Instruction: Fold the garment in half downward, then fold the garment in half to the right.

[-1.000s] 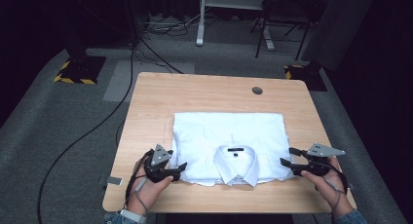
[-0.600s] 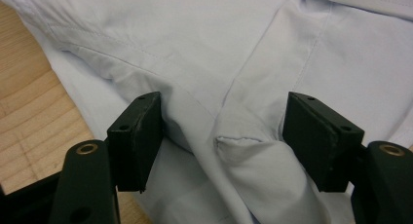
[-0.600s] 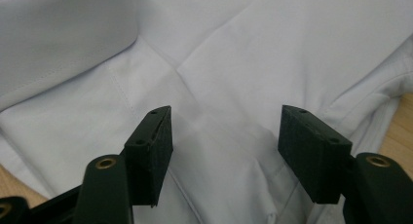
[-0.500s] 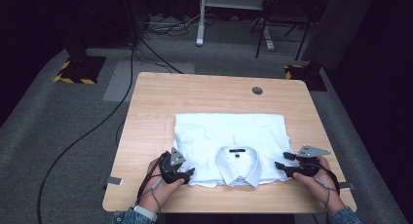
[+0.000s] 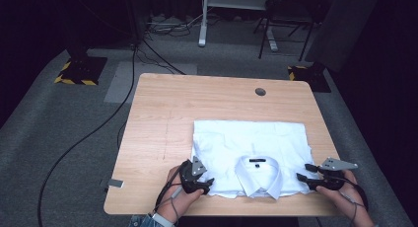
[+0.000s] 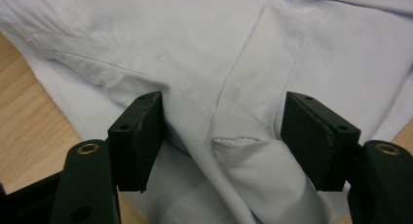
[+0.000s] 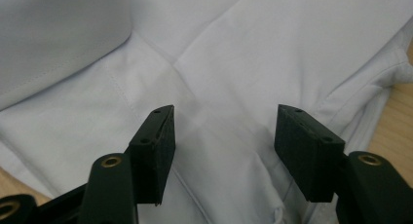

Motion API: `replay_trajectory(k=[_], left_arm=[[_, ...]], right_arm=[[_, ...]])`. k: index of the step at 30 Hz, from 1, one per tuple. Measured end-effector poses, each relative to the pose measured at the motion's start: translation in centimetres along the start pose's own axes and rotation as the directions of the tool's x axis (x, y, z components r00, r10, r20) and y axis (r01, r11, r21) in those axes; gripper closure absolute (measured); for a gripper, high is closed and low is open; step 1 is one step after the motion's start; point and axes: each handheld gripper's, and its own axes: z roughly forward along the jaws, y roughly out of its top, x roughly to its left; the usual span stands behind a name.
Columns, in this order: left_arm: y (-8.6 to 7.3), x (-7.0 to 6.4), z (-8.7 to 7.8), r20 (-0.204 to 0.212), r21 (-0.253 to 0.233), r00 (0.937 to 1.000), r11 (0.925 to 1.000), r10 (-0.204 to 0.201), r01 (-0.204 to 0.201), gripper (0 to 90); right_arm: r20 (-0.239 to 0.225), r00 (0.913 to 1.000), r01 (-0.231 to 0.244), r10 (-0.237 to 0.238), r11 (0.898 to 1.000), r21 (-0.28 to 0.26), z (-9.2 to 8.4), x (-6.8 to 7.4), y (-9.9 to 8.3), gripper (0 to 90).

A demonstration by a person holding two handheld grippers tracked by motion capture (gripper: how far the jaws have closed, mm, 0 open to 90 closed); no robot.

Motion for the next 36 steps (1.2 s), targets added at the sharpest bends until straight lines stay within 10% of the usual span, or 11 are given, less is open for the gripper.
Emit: replay_trajectory(k=[14, 36], left_arm=[[-0.1, -4.4, 0.1, 0.033, -0.005, 0.9992, 0.9998, 0.021, -0.021, 31.9], [0.1, -4.7, -0.5, 0.061, -0.027, 0.9981, 0.9995, -0.014, 0.016, 26.6]], right_arm=[[0.011, 0.9998, -0.017, 0.016, 0.999, 0.046, -3.6, -0.4, -2.8, 40.7], [0.012, 0.9997, -0.024, 0.023, 0.999, 0.035, -4.5, -0.4, -3.8, 34.7]])
